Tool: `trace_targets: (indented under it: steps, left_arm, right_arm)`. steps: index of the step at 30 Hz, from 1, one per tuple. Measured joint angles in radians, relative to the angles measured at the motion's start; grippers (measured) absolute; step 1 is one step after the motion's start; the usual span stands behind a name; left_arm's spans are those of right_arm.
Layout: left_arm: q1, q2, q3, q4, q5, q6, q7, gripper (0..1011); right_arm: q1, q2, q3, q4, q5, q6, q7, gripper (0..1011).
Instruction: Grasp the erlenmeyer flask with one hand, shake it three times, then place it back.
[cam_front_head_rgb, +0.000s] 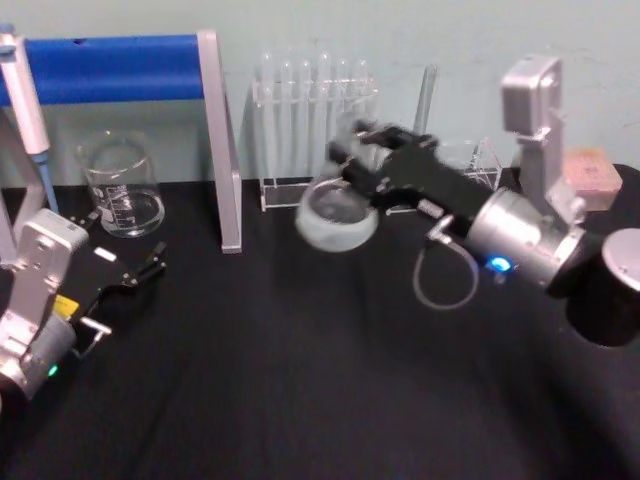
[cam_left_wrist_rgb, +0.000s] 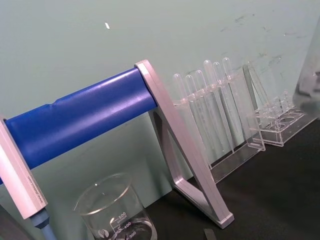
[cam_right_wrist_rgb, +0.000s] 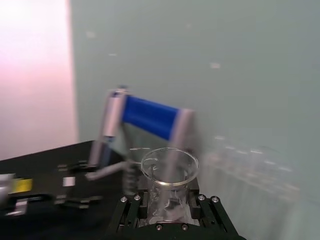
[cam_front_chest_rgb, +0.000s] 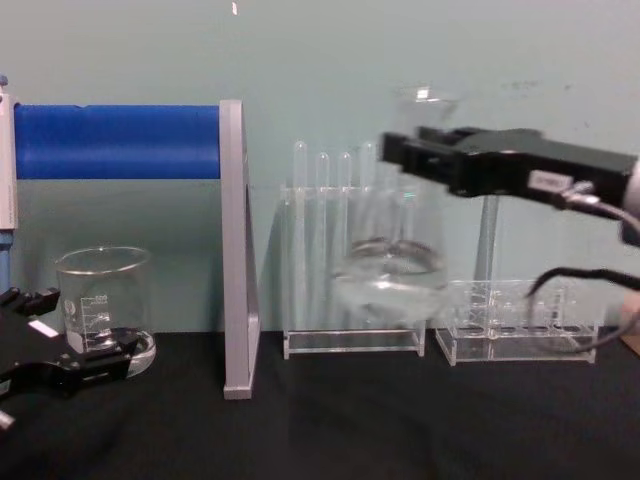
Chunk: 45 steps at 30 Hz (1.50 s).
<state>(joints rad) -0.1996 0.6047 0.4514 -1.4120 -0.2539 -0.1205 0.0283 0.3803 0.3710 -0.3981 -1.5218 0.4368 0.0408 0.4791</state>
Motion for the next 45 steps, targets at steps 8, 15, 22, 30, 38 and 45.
trace_targets:
  steps: [8, 15, 22, 30, 38, 45]
  left_arm:
    - [0.000, 0.000, 0.000, 0.000, 0.000, 0.000, 0.000, 1001]
    - [0.000, 0.000, 0.000, 0.000, 0.000, 0.000, 0.000, 1001]
    - [0.000, 0.000, 0.000, 0.000, 0.000, 0.000, 0.000, 1001]
    - [0.000, 0.000, 0.000, 0.000, 0.000, 0.000, 0.000, 1001]
    - [0.000, 0.000, 0.000, 0.000, 0.000, 0.000, 0.000, 1001]
    - [0.000, 0.000, 0.000, 0.000, 0.000, 0.000, 0.000, 1001]
  right_arm:
    - [0.036, -0.011, -0.103, -0.001, 0.032, 0.000, 0.122, 449]
    - [0.055, -0.013, -0.142, 0.007, 0.049, -0.006, 0.152, 449]
    - [0.061, -0.004, -0.153, 0.011, 0.062, -0.018, 0.138, 449]
    - [0.051, 0.017, -0.105, 0.015, 0.062, -0.028, 0.047, 449]
    - [0.005, 0.047, 0.002, 0.002, 0.038, -0.031, -0.085, 449]
    - [-0.035, 0.061, 0.073, -0.022, 0.017, -0.026, -0.161, 449]
